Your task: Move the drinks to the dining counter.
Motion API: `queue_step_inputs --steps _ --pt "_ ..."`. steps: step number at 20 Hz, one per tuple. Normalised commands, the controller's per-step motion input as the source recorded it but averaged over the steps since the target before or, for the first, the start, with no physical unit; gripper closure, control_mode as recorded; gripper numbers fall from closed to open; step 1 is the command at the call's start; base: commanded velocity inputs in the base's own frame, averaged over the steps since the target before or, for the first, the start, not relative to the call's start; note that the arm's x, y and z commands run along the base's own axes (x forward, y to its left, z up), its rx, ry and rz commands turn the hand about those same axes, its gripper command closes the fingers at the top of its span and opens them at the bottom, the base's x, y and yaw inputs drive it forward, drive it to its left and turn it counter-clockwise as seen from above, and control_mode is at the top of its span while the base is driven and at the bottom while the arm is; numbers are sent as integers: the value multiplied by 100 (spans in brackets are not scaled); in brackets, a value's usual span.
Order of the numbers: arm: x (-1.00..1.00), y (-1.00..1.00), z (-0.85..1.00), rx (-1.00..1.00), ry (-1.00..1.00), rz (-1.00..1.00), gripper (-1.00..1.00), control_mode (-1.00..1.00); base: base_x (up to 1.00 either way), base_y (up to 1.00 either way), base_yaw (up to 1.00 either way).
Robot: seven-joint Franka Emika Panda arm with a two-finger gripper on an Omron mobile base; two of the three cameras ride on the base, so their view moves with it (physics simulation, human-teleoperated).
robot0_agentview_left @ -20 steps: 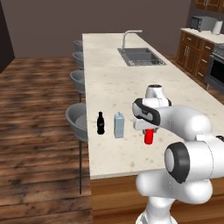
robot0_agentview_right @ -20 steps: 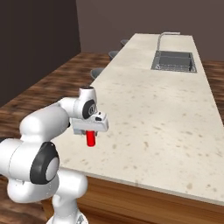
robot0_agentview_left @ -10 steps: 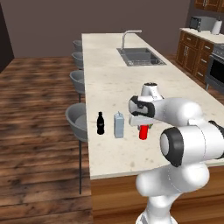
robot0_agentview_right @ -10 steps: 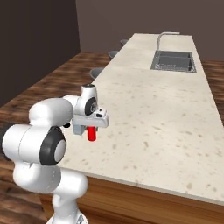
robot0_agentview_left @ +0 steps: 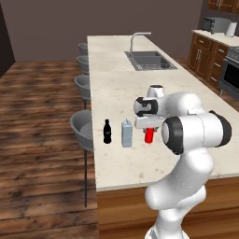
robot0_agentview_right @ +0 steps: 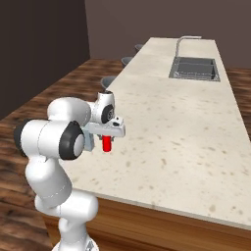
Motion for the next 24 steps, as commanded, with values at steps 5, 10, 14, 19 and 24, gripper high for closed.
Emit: queue_step_inputs --steps 5,10,14,19,24 --pt "21 0 -13 0 5 1 100 -100 0 0 0" --pt "26 0 -16 0 4 1 100 -100 0 0 0" --pt "15 0 -20 0 1 1 100 -100 0 0 0" --pt "3 0 -24 0 1 2 100 -100 0 0 0" --pt "0 0 -26 0 1 2 100 -100 0 0 0"
